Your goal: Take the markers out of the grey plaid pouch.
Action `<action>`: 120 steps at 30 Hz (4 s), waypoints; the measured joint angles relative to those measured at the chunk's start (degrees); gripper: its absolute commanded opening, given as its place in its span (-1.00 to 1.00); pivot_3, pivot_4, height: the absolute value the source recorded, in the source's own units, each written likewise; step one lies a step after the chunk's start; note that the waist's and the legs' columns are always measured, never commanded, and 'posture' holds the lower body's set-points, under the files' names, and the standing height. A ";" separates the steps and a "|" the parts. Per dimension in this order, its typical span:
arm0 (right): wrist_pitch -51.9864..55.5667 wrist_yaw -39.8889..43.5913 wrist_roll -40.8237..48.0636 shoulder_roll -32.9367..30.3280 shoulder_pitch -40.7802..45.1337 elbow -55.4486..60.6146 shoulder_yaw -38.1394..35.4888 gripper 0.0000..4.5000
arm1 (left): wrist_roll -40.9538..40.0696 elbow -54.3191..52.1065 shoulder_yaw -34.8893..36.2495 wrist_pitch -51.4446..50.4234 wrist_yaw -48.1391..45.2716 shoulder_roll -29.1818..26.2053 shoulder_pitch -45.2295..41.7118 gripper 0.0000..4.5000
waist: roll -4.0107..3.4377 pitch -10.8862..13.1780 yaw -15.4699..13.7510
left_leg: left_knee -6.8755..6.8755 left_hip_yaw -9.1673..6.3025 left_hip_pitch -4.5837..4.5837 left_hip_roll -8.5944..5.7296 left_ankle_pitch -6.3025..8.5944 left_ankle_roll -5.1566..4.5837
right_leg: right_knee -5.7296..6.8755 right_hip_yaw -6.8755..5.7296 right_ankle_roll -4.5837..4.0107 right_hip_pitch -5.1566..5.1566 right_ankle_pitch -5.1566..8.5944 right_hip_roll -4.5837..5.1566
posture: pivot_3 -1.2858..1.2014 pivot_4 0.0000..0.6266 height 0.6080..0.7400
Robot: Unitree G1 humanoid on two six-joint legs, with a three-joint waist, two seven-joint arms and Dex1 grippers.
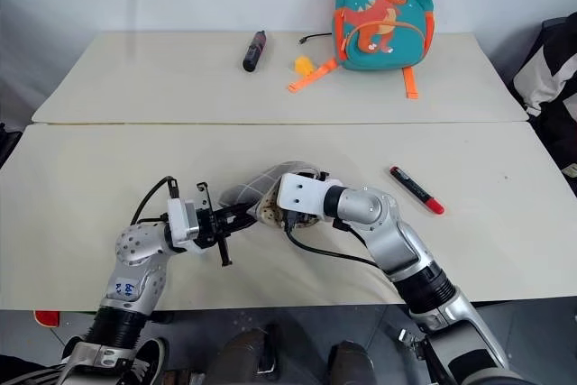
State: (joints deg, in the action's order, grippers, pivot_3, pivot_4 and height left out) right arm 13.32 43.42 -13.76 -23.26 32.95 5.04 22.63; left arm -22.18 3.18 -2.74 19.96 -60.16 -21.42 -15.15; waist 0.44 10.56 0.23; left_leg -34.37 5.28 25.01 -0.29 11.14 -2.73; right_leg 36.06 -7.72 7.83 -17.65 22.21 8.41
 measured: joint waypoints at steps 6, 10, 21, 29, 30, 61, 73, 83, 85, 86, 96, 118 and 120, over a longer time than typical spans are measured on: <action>-0.37 0.15 -0.30 -0.28 -0.28 0.21 -0.03 -0.98 | 0.00 -0.09 0.06 0.01 -0.44 -0.34 0.00 -1.00 | 0.00 0.00 0.00 | 0.01 0.00 0.00 0.00 0.00 0.00 | 0.00 0.00 0.00 -0.01 0.00 0.00 | 0.03 -0.52 1.00; -0.39 2.18 1.50 -2.37 -0.91 2.24 -0.90 -0.98 | 0.00 -0.03 0.75 0.10 -0.59 -1.25 -0.02 -1.00 | 0.00 0.00 -0.05 | 0.01 0.00 0.00 0.00 0.00 0.00 | -0.03 0.01 0.00 -0.01 0.00 0.00 | 0.03 -0.52 1.00; 4.18 11.87 14.52 -11.32 -4.03 14.46 -9.77 -0.98 | -0.21 3.09 3.88 0.73 -0.66 -2.11 -0.46 -1.00 | 0.00 0.00 -0.09 | 0.04 0.00 -0.02 0.00 0.01 0.00 | -0.07 -0.01 0.00 0.00 0.00 0.03 | 0.03 -0.52 1.00; 5.09 11.96 13.41 -12.28 -1.91 12.56 -7.68 -0.72 | -3.81 4.38 4.36 -3.78 -1.22 -1.06 -0.53 -1.00 | 0.00 0.00 -0.03 | 0.01 0.01 -0.02 0.00 0.01 0.00 | -0.06 0.00 0.00 0.01 0.00 0.04 | 0.03 -0.52 1.00; 4.93 11.35 12.55 -11.70 -1.32 11.67 -6.96 -0.58 | -4.37 4.12 4.03 -4.72 -1.33 -0.69 -0.52 -1.00 | 0.00 0.00 0.01 | 0.01 0.01 -0.02 0.00 0.01 0.00 | -0.06 0.00 0.00 0.01 0.00 0.04 | 0.03 -0.52 1.00; 29.55 22.71 15.43 -16.60 15.33 17.86 0.52 0.31 | -29.16 -1.82 9.87 -47.01 -1.24 1.12 0.89 -1.00 | 0.02 0.00 0.86 | 0.07 -0.08 0.01 0.00 0.01 0.04 | -0.11 0.14 -0.01 0.10 0.00 0.02 | 0.03 -0.52 1.00; 17.72 18.15 4.72 -15.24 14.64 10.00 10.22 0.31 | -24.97 0.52 10.77 -44.80 -1.55 1.48 1.53 -1.00 | 0.03 0.00 1.22 | 0.02 -0.03 -0.02 0.00 0.01 0.04 | -0.11 0.15 -0.01 0.04 0.00 0.04 | 0.03 -0.52 1.00; 15.71 16.99 9.27 -11.99 13.66 10.15 1.88 -0.40 | -22.93 0.57 11.92 -39.91 -1.46 2.52 1.23 -1.00 | 0.03 0.00 1.12 | 0.03 -0.05 0.01 -0.01 0.01 0.04 | -0.10 0.14 0.00 0.06 0.00 0.04 | 0.03 -0.52 1.00; 14.94 16.97 8.63 -12.18 13.23 10.20 1.97 -0.54 | -22.80 0.84 11.93 -39.87 -1.46 2.64 0.90 -1.00 | 0.03 0.00 1.07 | 0.03 -0.05 0.02 -0.01 0.00 0.04 | -0.10 0.13 0.00 0.06 0.00 0.04 | 0.03 -0.52 1.00; 14.29 16.95 8.10 -12.20 12.81 10.21 2.11 -0.54 | -22.74 1.08 11.94 -39.85 -1.45 2.65 0.73 -1.00 | 0.03 0.00 1.06 | 0.03 -0.05 0.01 -0.01 0.00 0.04 | -0.10 0.13 0.00 0.06 0.00 0.04 | 0.03 -0.52 1.00; 9.54 16.17 2.26 -10.74 11.74 7.72 7.39 -0.54 | -22.62 1.70 11.90 -39.90 -1.36 2.94 0.33 -1.00 | 0.03 0.00 1.20 | 0.04 -0.04 0.00 -0.01 0.00 0.04 | -0.08 0.12 0.00 0.05 0.00 0.03 | 0.03 -0.52 1.00; 2.20 1.35 -11.55 1.81 13.03 -10.49 9.43 -0.54 | -22.47 1.26 11.50 -41.93 -1.14 3.39 1.27 -1.00 | 0.04 -0.01 1.53 | 0.13 0.00 -0.11 0.02 -0.03 0.09 | 0.00 0.15 -0.01 0.06 0.00 -0.06 | 0.03 -0.52 1.00; 2.49 -0.23 -12.09 3.43 12.82 -11.36 9.30 -0.54 | -22.47 1.22 11.71 -42.07 -1.12 3.38 1.44 -1.00 | 0.04 -0.01 1.52 | 0.13 0.00 -0.13 0.03 -0.03 0.10 | 0.00 0.16 -0.01 0.06 0.00 -0.07 | 0.03 -0.52 1.00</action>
State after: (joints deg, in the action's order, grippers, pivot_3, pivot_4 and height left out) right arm 15.81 43.19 -25.84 -19.83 45.77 -6.32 31.93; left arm -44.65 4.40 8.97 -22.11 -61.29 -18.04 -13.72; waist 0.48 10.55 1.75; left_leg -34.23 5.28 24.88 -0.26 11.11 -2.63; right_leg 36.06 -7.55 7.82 -17.59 22.21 8.34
